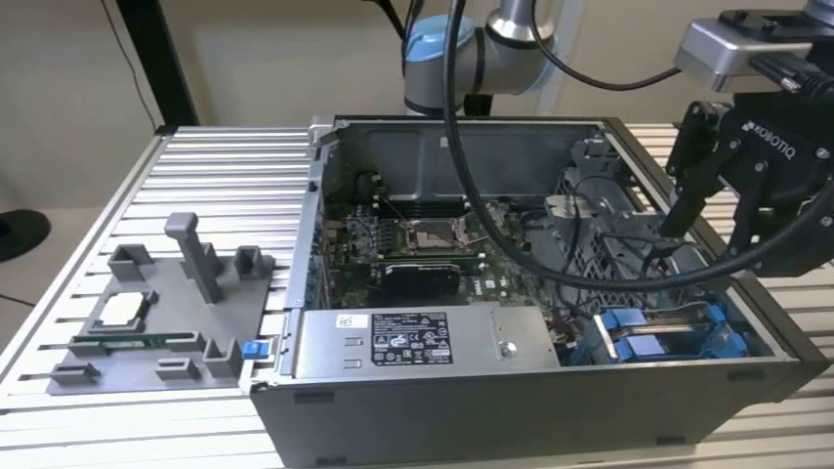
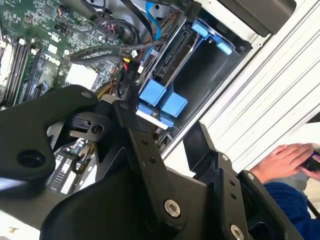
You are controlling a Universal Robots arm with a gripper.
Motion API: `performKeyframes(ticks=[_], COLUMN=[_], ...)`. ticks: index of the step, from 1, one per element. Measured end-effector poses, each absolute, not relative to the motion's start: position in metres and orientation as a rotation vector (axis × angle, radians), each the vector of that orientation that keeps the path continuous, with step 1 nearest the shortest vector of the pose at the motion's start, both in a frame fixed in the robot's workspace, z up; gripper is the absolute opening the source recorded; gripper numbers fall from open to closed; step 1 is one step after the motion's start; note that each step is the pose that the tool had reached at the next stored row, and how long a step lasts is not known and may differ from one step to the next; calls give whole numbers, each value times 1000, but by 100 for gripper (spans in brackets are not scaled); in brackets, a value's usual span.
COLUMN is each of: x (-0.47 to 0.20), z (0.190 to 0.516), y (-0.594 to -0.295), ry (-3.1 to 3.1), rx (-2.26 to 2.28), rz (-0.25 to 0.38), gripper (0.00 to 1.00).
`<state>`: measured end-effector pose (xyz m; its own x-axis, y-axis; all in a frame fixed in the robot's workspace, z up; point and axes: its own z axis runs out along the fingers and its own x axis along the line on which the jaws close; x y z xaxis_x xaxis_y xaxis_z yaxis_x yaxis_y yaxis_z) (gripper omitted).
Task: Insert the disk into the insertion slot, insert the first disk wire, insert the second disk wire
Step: 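Insert the disk into the insertion slot, then insert the first disk wire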
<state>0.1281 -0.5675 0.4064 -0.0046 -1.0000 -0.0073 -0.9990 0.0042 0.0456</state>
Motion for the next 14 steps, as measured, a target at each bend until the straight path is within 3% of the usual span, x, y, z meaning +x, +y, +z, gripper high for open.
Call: performKeyframes(ticks=[14], x=[129], z=[394], y=[-553], ry=[-2210], rx=[2201], rz=[-53], gripper=[100])
